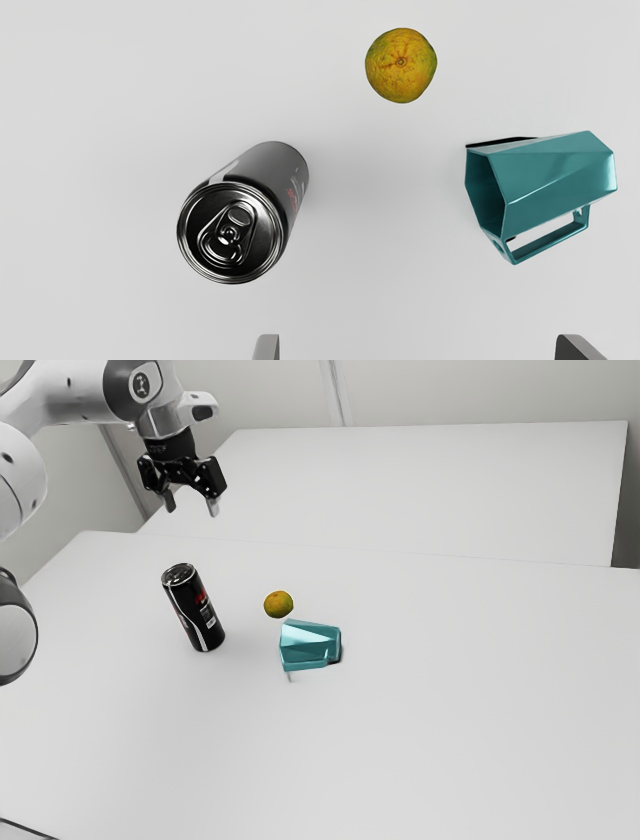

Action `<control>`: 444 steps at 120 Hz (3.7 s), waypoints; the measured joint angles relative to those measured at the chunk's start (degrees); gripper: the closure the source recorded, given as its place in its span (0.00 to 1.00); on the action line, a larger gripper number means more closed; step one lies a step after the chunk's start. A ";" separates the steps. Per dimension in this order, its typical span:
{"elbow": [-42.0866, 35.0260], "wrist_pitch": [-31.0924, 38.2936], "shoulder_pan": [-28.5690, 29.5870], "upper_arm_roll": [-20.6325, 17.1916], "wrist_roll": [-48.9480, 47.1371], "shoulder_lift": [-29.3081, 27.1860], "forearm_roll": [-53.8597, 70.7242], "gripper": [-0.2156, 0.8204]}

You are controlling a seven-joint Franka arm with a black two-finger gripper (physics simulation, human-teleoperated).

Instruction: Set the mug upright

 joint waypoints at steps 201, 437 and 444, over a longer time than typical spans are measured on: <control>-35.88 36.70 -4.24 -1.54 4.60 2.90 -30.27 0.21; -44.02 43.33 -2.75 -1.62 48.77 0.81 -71.34 0.81; -43.89 43.29 -2.79 -1.93 49.32 0.40 -71.41 0.86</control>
